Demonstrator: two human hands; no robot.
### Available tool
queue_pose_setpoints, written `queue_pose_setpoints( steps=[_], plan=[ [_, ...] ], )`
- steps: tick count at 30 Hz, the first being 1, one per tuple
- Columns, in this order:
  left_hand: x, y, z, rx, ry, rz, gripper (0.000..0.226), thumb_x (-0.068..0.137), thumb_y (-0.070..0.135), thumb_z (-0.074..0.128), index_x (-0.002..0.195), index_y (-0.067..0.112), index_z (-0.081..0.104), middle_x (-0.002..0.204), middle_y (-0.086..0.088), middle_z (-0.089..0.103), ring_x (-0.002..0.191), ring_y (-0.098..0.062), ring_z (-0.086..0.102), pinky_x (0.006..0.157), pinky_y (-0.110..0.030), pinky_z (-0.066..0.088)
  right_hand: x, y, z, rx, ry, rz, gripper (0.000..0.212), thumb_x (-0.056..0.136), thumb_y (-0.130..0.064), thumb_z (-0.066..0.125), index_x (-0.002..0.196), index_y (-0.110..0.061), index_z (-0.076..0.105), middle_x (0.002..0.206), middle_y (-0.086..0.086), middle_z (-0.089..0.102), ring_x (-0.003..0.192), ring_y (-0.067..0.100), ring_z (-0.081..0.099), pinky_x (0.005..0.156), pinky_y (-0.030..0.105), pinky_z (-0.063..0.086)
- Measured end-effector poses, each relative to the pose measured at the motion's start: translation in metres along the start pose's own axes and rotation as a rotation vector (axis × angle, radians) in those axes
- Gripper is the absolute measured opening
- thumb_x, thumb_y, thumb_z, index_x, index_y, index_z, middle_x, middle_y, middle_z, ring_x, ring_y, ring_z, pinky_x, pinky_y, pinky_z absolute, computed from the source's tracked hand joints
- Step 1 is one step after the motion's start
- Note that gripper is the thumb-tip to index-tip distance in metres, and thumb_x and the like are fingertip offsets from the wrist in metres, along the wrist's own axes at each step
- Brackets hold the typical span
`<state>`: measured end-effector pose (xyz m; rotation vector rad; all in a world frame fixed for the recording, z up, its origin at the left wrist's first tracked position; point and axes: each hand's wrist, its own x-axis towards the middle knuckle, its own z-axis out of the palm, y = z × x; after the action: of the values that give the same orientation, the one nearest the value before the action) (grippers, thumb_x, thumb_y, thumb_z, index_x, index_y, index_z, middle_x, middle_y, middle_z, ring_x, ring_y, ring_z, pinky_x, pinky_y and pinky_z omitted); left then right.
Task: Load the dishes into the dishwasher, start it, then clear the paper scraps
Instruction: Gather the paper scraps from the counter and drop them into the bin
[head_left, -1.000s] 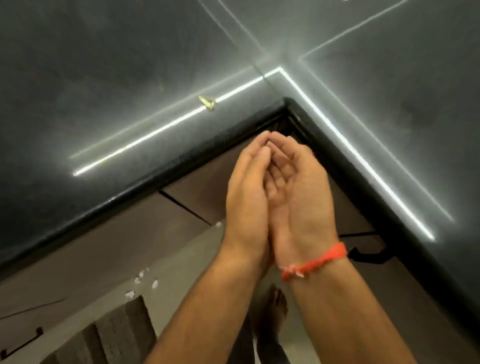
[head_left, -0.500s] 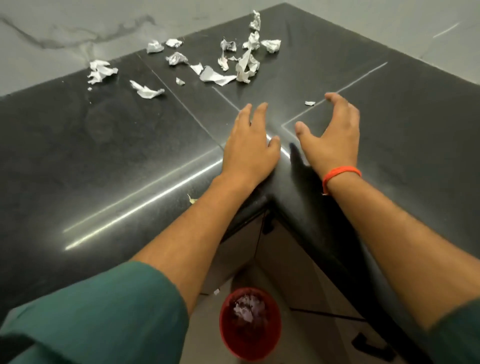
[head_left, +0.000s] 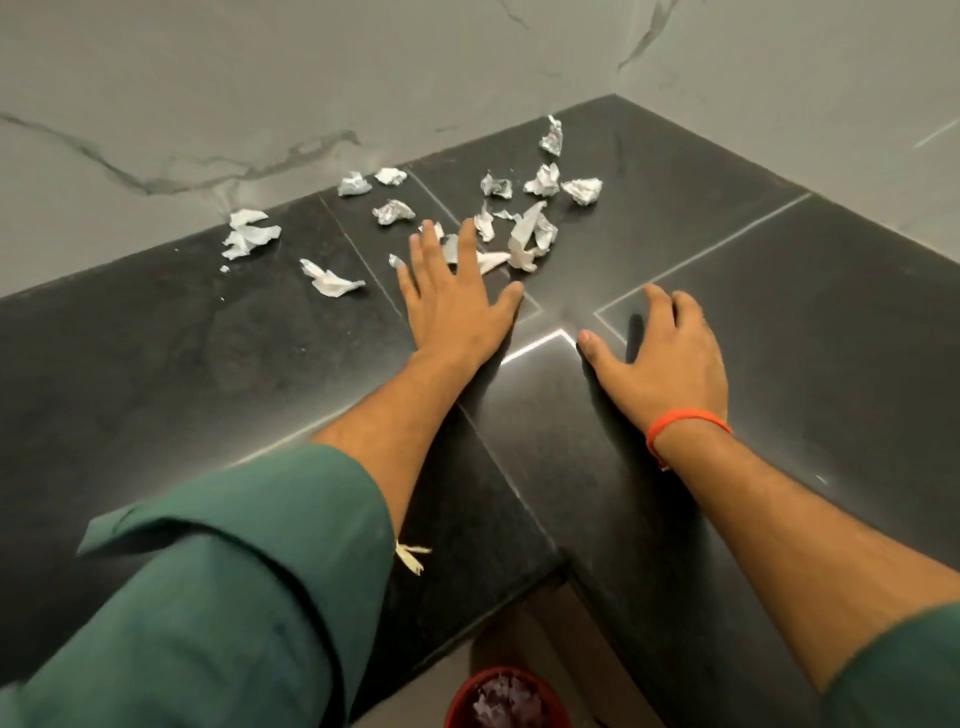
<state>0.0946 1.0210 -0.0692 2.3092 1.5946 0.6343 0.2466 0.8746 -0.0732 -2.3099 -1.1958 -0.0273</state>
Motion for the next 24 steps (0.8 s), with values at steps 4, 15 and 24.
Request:
queue_pose_setpoints(
  steps=[4, 15, 24],
  plan=[
    [0.042, -0.017, 0.000, -0.002, -0.040, -0.052, 0.104, 0.081, 0.084, 0.047, 0.161, 0.029, 0.009, 0.168, -0.017, 0.000, 0.156, -0.033, 0.001, 0.125, -0.050, 0.007, 0.015, -0.003, 0.002, -0.067, -0.040, -0.015, 0.092, 0.083, -0.076, 0.049, 0.152, -0.019, 0.032, 0.153, 0.017, 0.034, 0.143, 0.033, 0.031, 0.118, 0.047, 0.029],
    [0.076, -0.006, 0.005, -0.135, -0.261, 0.643, 0.075, 0.095, 0.068, 0.043, 0.159, 0.040, 0.016, 0.170, 0.004, 0.008, 0.152, -0.018, 0.025, 0.115, -0.046, 0.038, 0.067, -0.014, 0.009, 0.005, -0.138, -0.064, 0.120, 0.059, -0.098, 0.048, 0.156, -0.040, 0.009, 0.165, 0.007, 0.015, 0.150, 0.025, 0.020, 0.122, 0.045, 0.023],
    [0.142, 0.002, 0.028, -0.128, -0.103, 0.115, 0.076, 0.097, 0.074, 0.025, 0.161, 0.035, 0.009, 0.169, -0.013, 0.006, 0.155, -0.030, 0.010, 0.124, -0.052, 0.018, 0.082, -0.015, 0.012, 0.001, -0.155, -0.093, 0.119, 0.057, -0.098, 0.052, 0.155, -0.045, 0.008, 0.165, 0.004, 0.014, 0.150, 0.023, 0.020, 0.122, 0.044, 0.023]
  ],
)
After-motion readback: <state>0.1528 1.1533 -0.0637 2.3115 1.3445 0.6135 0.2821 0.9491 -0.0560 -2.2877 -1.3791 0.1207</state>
